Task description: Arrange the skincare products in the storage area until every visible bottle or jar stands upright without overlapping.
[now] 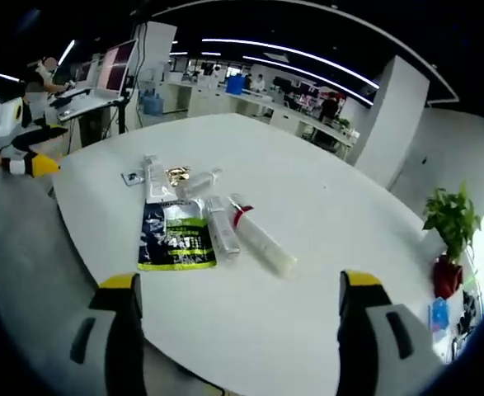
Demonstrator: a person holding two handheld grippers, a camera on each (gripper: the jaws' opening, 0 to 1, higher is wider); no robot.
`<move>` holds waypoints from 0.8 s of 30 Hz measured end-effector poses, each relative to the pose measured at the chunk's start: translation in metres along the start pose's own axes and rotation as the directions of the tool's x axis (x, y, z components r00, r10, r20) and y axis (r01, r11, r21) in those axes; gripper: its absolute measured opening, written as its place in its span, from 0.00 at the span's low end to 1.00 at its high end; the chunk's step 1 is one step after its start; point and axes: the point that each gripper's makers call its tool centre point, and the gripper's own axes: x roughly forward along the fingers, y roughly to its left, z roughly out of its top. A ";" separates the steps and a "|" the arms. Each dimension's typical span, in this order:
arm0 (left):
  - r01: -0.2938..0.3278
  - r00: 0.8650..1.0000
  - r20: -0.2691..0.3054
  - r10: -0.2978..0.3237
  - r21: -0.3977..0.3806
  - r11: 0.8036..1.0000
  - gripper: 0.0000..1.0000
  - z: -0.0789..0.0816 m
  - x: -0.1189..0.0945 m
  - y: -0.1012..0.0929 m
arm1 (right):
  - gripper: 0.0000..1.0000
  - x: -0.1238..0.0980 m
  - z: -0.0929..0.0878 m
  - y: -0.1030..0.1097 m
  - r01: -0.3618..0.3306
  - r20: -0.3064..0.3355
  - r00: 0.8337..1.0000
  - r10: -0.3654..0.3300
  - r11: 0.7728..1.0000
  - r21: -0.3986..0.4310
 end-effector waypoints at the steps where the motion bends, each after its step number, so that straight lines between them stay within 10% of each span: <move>1: -0.001 1.000 -0.002 0.001 0.001 1.000 0.97 -0.001 0.000 0.000 | 1.00 0.001 0.001 -0.002 -0.001 -0.003 1.000 0.001 1.000 -0.005; 24: 0.001 1.000 -0.026 -0.001 0.006 1.000 0.97 -0.004 0.000 0.000 | 1.00 0.038 0.013 -0.032 -0.068 -0.111 0.993 0.044 0.972 -0.227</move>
